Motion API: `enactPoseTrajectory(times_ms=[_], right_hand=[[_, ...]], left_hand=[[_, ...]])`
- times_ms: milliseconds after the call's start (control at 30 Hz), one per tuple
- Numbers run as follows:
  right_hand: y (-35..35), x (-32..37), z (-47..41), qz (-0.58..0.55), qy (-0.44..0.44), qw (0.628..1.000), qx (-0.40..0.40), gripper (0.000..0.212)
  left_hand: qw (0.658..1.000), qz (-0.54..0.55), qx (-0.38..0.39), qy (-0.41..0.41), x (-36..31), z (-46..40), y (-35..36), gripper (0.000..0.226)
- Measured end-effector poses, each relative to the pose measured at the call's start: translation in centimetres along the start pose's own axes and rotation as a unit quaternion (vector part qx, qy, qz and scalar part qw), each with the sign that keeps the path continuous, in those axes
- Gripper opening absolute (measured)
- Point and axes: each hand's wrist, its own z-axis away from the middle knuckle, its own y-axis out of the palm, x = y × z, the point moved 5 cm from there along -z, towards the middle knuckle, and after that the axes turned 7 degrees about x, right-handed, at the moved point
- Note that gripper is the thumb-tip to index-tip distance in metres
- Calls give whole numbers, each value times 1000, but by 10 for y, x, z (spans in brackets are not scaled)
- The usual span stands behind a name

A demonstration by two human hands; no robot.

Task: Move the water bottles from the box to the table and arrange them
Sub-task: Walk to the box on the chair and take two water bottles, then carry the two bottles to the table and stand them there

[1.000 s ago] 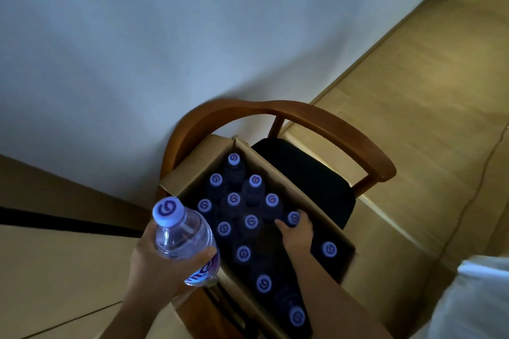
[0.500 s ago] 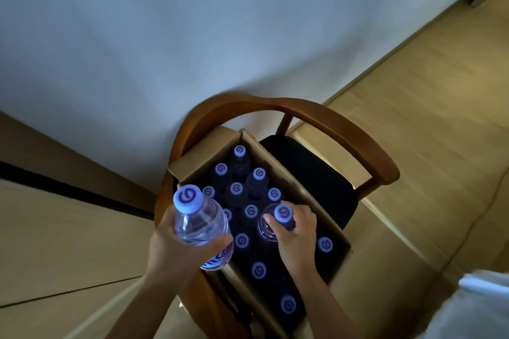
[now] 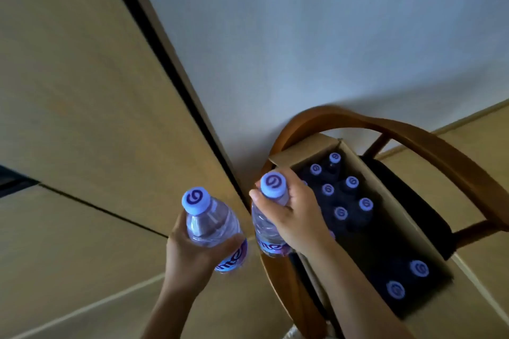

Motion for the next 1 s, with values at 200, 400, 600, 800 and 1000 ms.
enactPoseTrajectory(times_ms=[200, 400, 600, 800, 1000], right_hand=[[128, 47, -1, 18, -61, 996, 57, 21], [289, 98, 16, -20, -110, 977, 180, 27], [440, 144, 48, -60, -142, 938, 309, 21], [579, 169, 75, -95, -158, 883, 433, 25], [713, 186, 87, -119, -166, 820, 535, 26]], left_hand=[[995, 1, -100, 6, 17, 54, -145, 54], [975, 43, -218, -6, 49, 129, -294, 61], [938, 73, -336, -30, 87, 214, -400, 54], [872, 123, -474, -22, 125, 284, -490, 54], [815, 126, -565, -31, 164, 314, -577, 64]])
